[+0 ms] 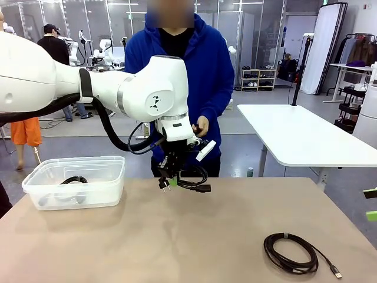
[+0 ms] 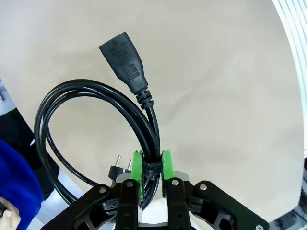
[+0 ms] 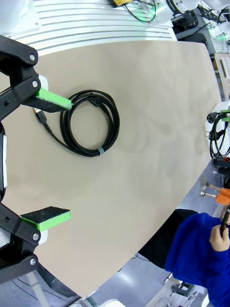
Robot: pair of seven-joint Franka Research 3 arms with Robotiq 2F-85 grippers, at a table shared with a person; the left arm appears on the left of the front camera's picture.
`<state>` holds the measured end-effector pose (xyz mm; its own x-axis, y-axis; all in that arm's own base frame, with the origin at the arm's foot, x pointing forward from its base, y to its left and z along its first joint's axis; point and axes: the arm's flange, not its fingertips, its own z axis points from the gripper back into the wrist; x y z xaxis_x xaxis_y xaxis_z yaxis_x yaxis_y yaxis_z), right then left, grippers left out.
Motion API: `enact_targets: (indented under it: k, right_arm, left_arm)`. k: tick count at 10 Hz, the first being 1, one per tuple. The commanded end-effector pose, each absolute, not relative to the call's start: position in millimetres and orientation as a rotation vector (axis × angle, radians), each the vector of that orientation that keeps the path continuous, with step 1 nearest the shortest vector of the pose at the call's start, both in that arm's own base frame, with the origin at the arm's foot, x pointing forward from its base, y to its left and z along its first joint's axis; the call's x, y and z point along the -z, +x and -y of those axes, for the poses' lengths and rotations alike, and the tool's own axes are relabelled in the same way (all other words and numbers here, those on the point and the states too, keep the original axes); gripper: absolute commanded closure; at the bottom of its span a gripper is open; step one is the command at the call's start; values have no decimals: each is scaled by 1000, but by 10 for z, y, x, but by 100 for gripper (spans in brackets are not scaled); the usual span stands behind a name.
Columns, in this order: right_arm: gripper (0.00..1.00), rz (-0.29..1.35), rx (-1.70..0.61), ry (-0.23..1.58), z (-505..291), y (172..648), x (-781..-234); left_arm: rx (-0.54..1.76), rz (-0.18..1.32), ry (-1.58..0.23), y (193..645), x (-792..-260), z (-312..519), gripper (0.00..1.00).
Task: Organize and store the cables.
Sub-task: Place the Power Cable into the Organizing box.
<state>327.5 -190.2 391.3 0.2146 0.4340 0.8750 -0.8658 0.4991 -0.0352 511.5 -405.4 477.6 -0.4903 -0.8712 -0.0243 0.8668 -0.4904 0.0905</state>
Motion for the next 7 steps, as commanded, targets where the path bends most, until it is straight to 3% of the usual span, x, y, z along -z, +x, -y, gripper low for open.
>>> enact_targets:
  k: [1,2,3,4,7]
  right_arm:
    - [0,969,-955,535,1894,3260,-3933]
    - [0,969,-955,535,1894,3260,-3933]
    - [0,969,-955,535,1894,3260,-3933]
    - [0,969,-955,535,1894,3260,-3933]
    - [0,969,-955,535,1894,3260,-3933]
  left_arm:
    - [2081,84,81,5124,-4799,4035,100]
    - [2081,84,81,5124,-4799,4035,100]
    - [2081,77,79,5126,-4760,4046,81]
    - [2073,104,37,5187,-4969,3885,81]
    - [1888,230,153,5381,-5334,2993,81]
